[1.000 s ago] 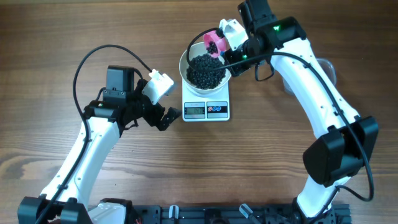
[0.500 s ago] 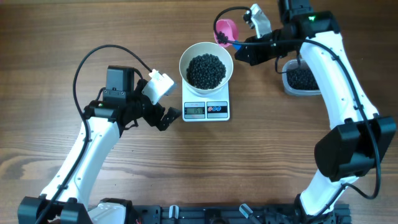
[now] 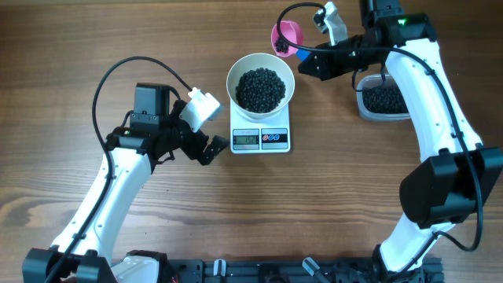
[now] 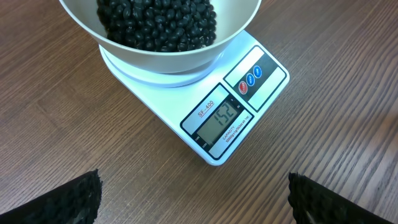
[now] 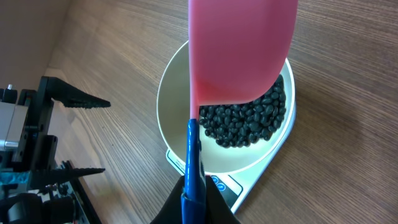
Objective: Scoop item into bowl and weigh 150g on scale
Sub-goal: 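Return the scoop with the right gripper to the bean tub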
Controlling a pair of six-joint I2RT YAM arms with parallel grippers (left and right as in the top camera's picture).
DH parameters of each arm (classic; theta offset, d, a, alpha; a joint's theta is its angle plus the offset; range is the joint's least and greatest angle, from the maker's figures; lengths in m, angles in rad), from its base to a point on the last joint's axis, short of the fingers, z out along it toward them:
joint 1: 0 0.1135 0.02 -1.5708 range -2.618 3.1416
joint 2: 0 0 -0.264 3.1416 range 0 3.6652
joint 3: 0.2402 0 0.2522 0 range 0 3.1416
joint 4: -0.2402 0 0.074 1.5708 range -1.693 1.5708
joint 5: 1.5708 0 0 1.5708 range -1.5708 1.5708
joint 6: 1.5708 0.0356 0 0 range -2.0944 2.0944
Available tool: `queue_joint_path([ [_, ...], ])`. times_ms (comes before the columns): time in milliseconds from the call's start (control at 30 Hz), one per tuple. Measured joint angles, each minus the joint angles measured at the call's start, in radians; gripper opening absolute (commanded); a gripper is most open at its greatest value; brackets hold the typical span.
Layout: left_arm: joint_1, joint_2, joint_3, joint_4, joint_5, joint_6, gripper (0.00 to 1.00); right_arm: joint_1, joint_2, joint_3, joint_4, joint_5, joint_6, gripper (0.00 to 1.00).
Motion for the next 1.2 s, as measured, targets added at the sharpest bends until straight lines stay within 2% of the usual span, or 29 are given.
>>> queue_joint_path([
  [233,0.0,0.0,0.0,0.0,0.0,0.0,1.0,-0.059,0.0,0.0,-0.021,-0.098,0.0,0.04],
  [533,0.0,0.0,0.0,0.0,0.0,0.0,1.0,-0.404,-0.068,0.003,-0.228,-0.116,-0.094,0.04],
  [667,0.0,0.0,0.0,0.0,0.0,0.0,1.0,-0.522,-0.081,0.005,-0.361,0.048,-0.137,0.04],
  [900,0.0,0.0,0.0,0.0,0.0,0.0,1.0,-0.482,-0.081,0.005,-0.38,0.418,-0.096,0.04],
  [1200,0.0,0.0,0.0,0.0,0.0,0.0,1.0,-0.255,-0.081,0.005,-0.383,0.88,0.027,0.04],
])
